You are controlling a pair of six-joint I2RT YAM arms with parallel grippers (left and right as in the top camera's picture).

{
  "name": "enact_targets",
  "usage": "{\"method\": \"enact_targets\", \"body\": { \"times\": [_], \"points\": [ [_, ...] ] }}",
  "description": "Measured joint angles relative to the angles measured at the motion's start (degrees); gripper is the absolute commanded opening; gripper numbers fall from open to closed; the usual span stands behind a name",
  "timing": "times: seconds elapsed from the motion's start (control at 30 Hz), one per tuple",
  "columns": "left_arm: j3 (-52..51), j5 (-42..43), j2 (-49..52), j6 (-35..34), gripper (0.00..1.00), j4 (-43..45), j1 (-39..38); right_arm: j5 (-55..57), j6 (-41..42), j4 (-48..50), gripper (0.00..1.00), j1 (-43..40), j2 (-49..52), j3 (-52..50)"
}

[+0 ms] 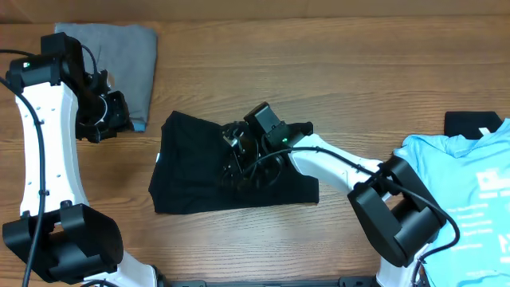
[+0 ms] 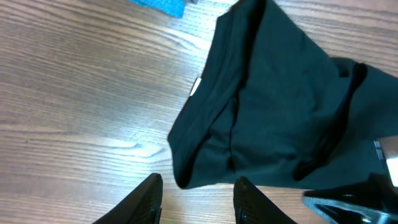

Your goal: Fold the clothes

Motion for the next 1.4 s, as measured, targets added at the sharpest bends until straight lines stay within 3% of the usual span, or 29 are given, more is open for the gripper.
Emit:
{"method": "enact_targets", "body": {
  "times": [0.23,0.4,0.43,0.63,0.83,1.2,1.4],
  "points": [
    [-3.13,-1.68,-0.04,0.04,0.7,1.9,0.0,11.96,-1.22,-13.22,0.04,-10.95,-10.36,0.83],
    [-20.96,2.64,-0.46,2.1,0.98,16.41,0.0,14.45,-3.87,-22.18,0.05,-19.28,-12.17,1.22],
    [-24.11,3.06,-0.39,2.47,1.0,19.61,0.0,14.62,-5.16,-23.82,0.05,-20.44,-12.22,1.22],
    [-34.07,7.02,-0.22,5.44,1.0,30.69,0.0,15.15,-11.45,-28.13,0.06,-23.45,-12.22,1.22],
    [-35.8,12.31,5.49,8.63,0.96,36.72,0.0,15.28,-13.03,-28.98,0.06,-23.98,-12.22,1.22],
    [-32.79,30.16,12.46,14.97,0.75,39.65,0.15,15.26,-10.14,-29.31,0.06,-23.98,-12.22,1.22],
    [-32.76,32.2,13.62,14.91,0.78,34.95,0.09,15.26,-9.27,-29.7,0.06,-23.98,-12.22,1.22]
  ]
}}
